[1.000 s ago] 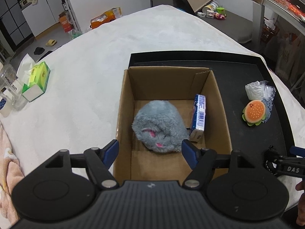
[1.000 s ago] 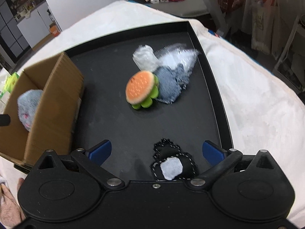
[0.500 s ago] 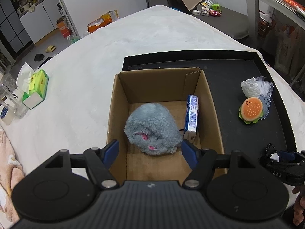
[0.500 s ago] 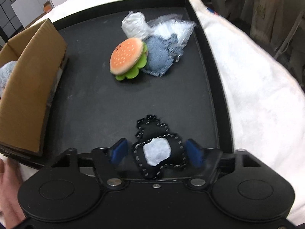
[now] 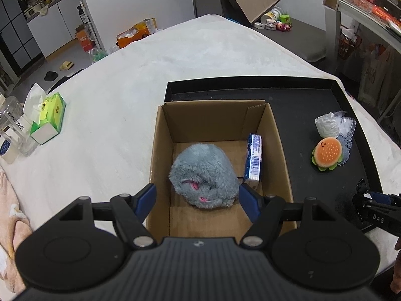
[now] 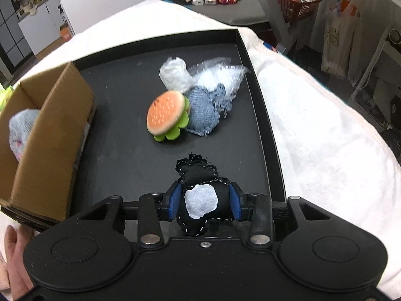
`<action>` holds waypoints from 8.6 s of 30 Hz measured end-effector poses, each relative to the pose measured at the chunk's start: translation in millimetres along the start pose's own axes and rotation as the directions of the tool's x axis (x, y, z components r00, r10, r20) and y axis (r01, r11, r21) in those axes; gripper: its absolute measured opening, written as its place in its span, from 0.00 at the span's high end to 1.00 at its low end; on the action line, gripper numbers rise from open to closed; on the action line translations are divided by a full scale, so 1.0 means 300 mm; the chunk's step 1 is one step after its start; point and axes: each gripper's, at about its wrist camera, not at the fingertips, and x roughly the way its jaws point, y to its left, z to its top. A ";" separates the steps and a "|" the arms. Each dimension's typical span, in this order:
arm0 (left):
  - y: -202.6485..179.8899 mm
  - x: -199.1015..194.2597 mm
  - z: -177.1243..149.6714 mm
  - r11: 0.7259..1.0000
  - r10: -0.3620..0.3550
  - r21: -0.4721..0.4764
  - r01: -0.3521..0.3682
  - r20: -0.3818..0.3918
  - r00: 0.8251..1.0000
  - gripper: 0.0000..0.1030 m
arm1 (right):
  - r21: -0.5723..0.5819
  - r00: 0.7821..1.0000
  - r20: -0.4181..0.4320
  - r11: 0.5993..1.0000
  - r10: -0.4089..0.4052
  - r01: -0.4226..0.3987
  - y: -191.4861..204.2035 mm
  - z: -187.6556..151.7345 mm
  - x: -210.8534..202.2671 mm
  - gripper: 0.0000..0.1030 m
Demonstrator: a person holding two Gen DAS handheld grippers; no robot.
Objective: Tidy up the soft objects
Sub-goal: 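Lift the black bracelet with the right gripper and carry it over the box, then lower the bracelet into the box beside the mouse and open the right gripper, then move the right gripper to the orange burger plush and grasp it, then lift the burger plush with the right gripper and carry it over the box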
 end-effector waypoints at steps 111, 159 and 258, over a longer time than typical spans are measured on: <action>0.313 0.173 -0.161 0.957 -0.217 -0.209 0.203 -0.047 0.975 0.79 | 0.002 0.955 0.022 0.956 0.295 -0.295 0.572 0.161 -0.121 0.30; 0.109 0.144 0.018 0.990 0.013 -0.142 -0.019 -0.047 0.999 0.11 | 0.042 0.978 0.199 0.997 0.061 -0.071 0.114 0.216 0.097 0.14; 0.324 0.182 -0.124 0.943 -0.239 -0.238 0.234 0.005 0.971 0.86 | -0.199 0.984 0.063 0.968 0.165 -0.150 0.619 0.164 -0.183 0.59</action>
